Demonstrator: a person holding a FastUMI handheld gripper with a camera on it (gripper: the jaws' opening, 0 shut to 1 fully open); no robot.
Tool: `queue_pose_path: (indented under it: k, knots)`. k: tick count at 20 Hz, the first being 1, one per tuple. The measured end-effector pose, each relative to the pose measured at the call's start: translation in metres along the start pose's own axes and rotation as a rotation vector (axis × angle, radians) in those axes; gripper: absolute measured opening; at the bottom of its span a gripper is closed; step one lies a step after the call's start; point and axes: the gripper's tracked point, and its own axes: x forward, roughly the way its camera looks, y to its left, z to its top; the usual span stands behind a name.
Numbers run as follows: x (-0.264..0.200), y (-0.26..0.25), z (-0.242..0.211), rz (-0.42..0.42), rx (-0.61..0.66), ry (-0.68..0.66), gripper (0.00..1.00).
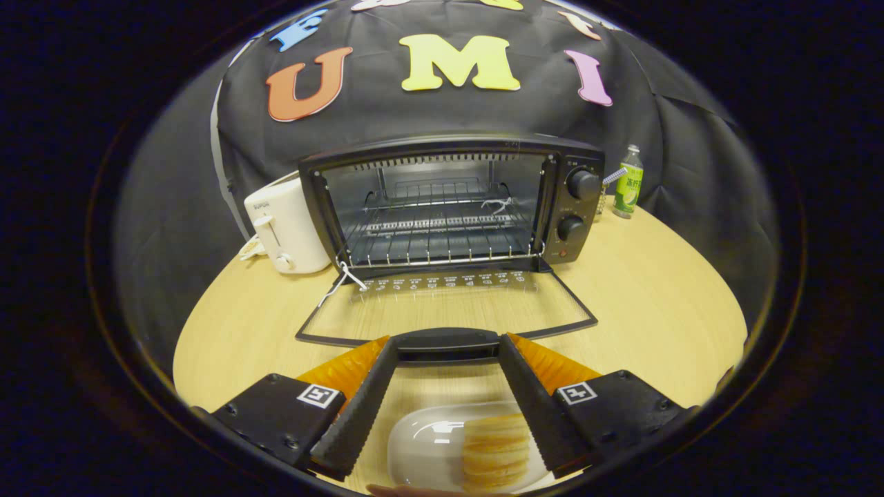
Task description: Open the toaster oven, put the food inside, and close the toaster oven door.
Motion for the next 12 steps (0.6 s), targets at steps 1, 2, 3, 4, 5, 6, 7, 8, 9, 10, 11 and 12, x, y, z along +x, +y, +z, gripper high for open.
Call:
queue_pose_path:
  k: [1, 2, 3, 4, 5, 6, 7, 8, 9, 10, 11, 12]
  knots:
    - [0.005, 0.0, -0.006, -0.001, 0.008, 0.027, 0.99]
    - [0.003, 0.0, -0.004, 0.002, 0.018, 0.0, 0.99]
    - [0.008, 0.001, -0.004, 0.001, 0.002, 0.003, 0.99]
    - [0.002, 0.0, -0.003, 0.0, -0.011, 0.003, 0.99]
    - [0.002, 0.001, -0.005, -0.002, -0.021, 0.006, 0.99]
    - [0.002, 0.0, -0.006, -0.008, -0.028, 0.01, 1.0]
    - [0.002, -0.005, -0.008, -0.028, -0.031, 0.015, 1.0]
    - [-0.001, -0.008, -0.009, -0.044, -0.022, 0.018, 1.0]
    - [-0.005, -0.009, -0.01, -0.047, -0.016, 0.014, 1.0]
    - [-0.011, -0.006, -0.009, -0.044, -0.018, 0.006, 1.0]
    - [-0.017, -0.004, -0.009, -0.04, -0.027, 0.002, 1.0]
    - [-0.024, -0.002, -0.011, -0.034, -0.033, -0.001, 1.0]
